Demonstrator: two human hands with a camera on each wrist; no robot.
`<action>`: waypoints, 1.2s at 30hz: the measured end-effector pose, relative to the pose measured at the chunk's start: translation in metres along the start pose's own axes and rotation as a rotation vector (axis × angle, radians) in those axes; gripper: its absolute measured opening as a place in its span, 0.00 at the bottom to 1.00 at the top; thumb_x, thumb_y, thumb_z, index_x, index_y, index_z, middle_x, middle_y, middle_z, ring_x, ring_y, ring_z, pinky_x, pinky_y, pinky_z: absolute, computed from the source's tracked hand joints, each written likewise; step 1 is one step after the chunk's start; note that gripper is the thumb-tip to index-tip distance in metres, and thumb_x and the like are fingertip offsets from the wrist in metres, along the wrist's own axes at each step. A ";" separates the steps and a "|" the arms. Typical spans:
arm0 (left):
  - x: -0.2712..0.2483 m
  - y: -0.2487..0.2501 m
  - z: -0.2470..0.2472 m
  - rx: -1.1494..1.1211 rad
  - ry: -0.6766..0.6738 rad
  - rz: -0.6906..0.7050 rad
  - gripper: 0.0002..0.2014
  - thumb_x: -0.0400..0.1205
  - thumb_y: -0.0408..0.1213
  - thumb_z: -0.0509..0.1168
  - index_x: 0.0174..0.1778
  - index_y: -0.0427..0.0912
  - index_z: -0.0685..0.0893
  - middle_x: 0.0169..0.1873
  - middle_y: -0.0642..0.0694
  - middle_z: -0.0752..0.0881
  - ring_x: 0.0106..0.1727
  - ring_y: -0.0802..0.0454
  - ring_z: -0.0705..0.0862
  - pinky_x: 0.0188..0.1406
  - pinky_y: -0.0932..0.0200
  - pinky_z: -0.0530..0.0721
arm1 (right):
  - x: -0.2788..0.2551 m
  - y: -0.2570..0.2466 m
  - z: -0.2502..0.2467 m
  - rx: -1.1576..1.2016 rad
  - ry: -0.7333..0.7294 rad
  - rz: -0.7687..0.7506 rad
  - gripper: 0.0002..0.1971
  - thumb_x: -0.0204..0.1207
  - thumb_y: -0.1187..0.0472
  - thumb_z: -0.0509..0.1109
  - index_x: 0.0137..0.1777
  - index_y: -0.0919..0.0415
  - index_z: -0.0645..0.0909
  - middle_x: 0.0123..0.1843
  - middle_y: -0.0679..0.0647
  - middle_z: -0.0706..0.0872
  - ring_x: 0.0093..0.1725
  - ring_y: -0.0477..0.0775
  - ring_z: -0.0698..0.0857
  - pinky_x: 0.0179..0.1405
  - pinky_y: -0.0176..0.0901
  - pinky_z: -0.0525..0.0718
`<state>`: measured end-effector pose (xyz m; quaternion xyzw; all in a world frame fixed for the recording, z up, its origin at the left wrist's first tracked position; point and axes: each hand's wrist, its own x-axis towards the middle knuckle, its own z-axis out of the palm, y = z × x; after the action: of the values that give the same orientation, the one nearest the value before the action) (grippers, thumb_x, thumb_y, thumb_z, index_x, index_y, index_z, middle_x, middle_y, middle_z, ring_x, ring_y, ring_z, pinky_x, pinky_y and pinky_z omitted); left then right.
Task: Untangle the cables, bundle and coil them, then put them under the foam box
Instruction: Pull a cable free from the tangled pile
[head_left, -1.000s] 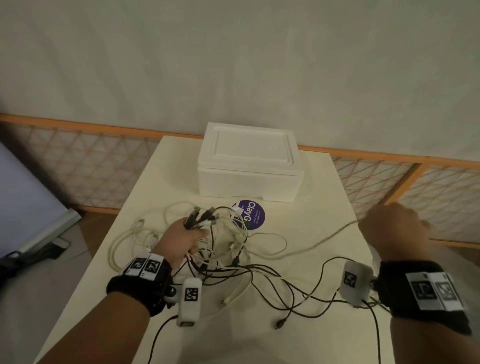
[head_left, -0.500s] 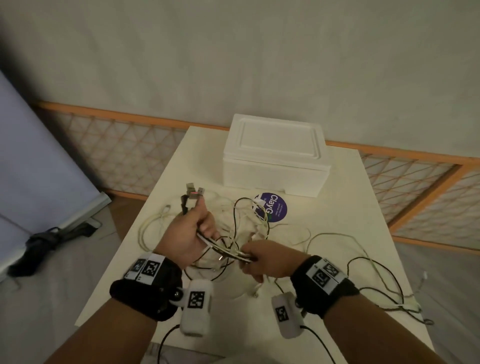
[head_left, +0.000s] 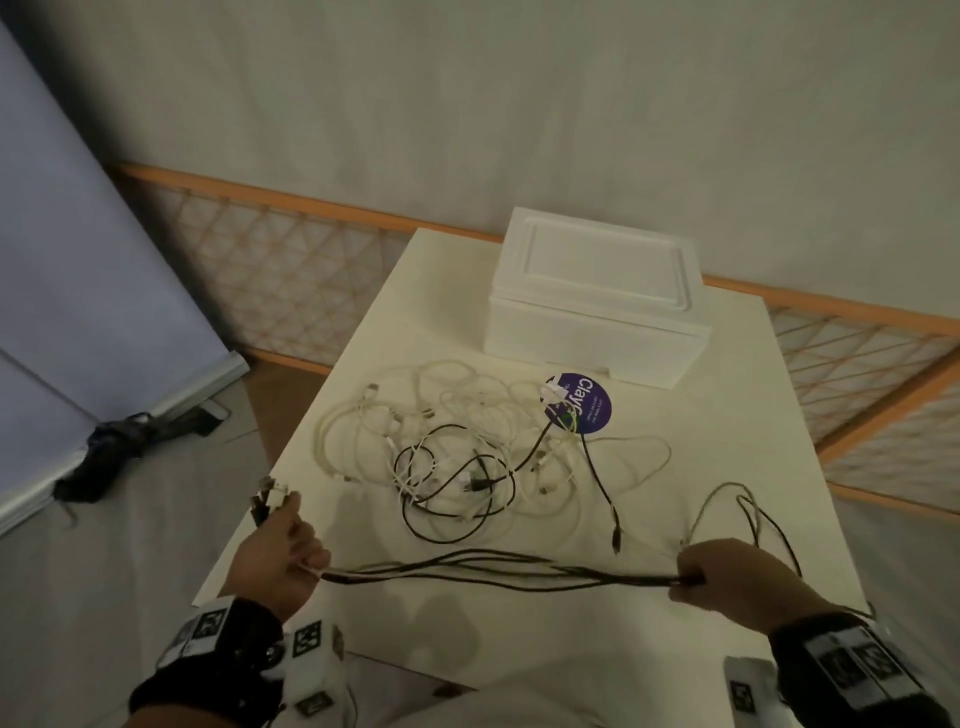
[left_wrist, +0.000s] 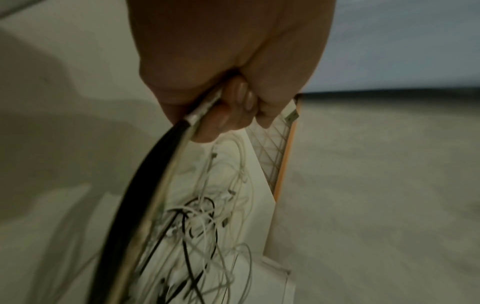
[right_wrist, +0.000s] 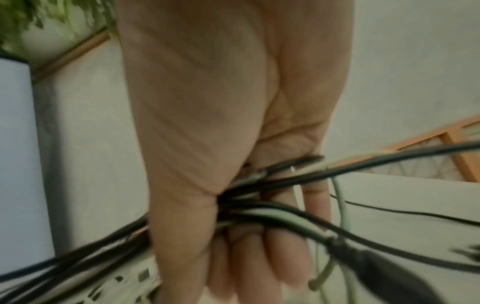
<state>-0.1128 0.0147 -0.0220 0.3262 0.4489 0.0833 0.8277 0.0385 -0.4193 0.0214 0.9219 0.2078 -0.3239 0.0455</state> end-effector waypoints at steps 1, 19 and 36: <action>0.002 0.002 -0.005 0.008 -0.004 -0.025 0.22 0.88 0.41 0.55 0.28 0.47 0.57 0.10 0.53 0.59 0.09 0.59 0.57 0.15 0.70 0.58 | -0.001 -0.001 0.002 0.042 -0.103 0.012 0.17 0.68 0.35 0.70 0.33 0.47 0.74 0.38 0.44 0.78 0.36 0.38 0.76 0.35 0.32 0.72; -0.016 -0.018 0.071 0.349 -0.338 0.032 0.20 0.79 0.46 0.64 0.28 0.36 0.73 0.28 0.42 0.78 0.19 0.55 0.64 0.18 0.62 0.65 | 0.088 -0.057 0.021 -0.056 0.384 -0.228 0.10 0.80 0.57 0.61 0.56 0.46 0.82 0.57 0.49 0.77 0.60 0.54 0.78 0.53 0.44 0.79; -0.026 -0.037 0.181 0.242 -0.704 0.085 0.16 0.78 0.41 0.64 0.59 0.41 0.86 0.28 0.44 0.70 0.22 0.57 0.66 0.19 0.64 0.67 | 0.045 -0.162 -0.095 0.930 0.511 -0.455 0.16 0.83 0.53 0.63 0.39 0.62 0.82 0.22 0.51 0.83 0.21 0.43 0.80 0.28 0.30 0.76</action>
<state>0.0113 -0.1092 0.0427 0.4488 0.1296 -0.0531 0.8826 0.0587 -0.2353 0.0764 0.8261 0.2410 -0.1499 -0.4868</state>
